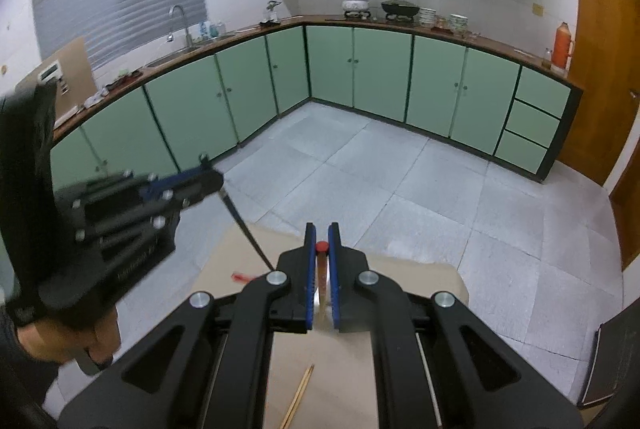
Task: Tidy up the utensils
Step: 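Drop the black chopstick into the holder with the left tool while the right drops the red chopstick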
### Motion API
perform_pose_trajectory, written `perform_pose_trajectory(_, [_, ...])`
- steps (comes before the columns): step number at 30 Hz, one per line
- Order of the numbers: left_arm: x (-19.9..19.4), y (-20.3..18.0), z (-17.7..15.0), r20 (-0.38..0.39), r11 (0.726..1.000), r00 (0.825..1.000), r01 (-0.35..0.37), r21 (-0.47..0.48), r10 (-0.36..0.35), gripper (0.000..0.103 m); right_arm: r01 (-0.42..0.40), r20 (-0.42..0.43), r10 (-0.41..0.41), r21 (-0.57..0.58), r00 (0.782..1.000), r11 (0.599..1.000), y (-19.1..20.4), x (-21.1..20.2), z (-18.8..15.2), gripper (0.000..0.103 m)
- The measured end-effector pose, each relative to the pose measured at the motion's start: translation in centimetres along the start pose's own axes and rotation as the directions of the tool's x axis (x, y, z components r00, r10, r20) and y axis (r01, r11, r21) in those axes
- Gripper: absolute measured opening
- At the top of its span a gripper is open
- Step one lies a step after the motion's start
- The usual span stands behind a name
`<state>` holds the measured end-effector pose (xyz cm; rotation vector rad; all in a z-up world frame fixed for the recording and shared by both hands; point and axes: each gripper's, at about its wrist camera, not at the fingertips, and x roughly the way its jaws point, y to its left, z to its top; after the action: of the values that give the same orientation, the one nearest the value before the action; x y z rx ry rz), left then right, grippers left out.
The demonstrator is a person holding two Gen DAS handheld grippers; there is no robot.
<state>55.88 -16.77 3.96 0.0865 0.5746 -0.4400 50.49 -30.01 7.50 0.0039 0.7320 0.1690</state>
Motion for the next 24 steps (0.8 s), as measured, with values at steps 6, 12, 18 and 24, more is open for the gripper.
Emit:
perform_pose_trajectory(6, [5.3, 2.1, -2.0, -0.026, 0.998, 1.000, 0.004, -0.062, -0.006, 0.007, 0.038, -0.028, -0.037, 0.034, 0.999, 0.999, -2.4, 5.5, 0.2, 0.005])
perform_pose_trajectory(12, [9.3, 3.4, -4.4, -0.060, 0.994, 0.998, 0.020, -0.104, -0.026, 0.007, 0.036, -0.074, -0.030, 0.086, 0.997, 0.996, -4.4, 9.8, -1.2, 0.005])
perform_pose_trajectory(18, [10.7, 4.3, -6.3, -0.086, 0.993, 0.996, 0.012, -0.119, -0.023, 0.007, 0.025, -0.088, -0.014, 0.133, 0.996, 0.991, -5.3, 11.3, -2.9, 0.015])
perform_pose_trajectory(24, [7.7, 5.1, -6.5, -0.053, 0.996, 0.999, 0.004, -0.094, -0.009, 0.015, 0.029, -0.054, -0.022, 0.147, 0.998, 0.989, -6.0, 9.3, -4.0, 0.015])
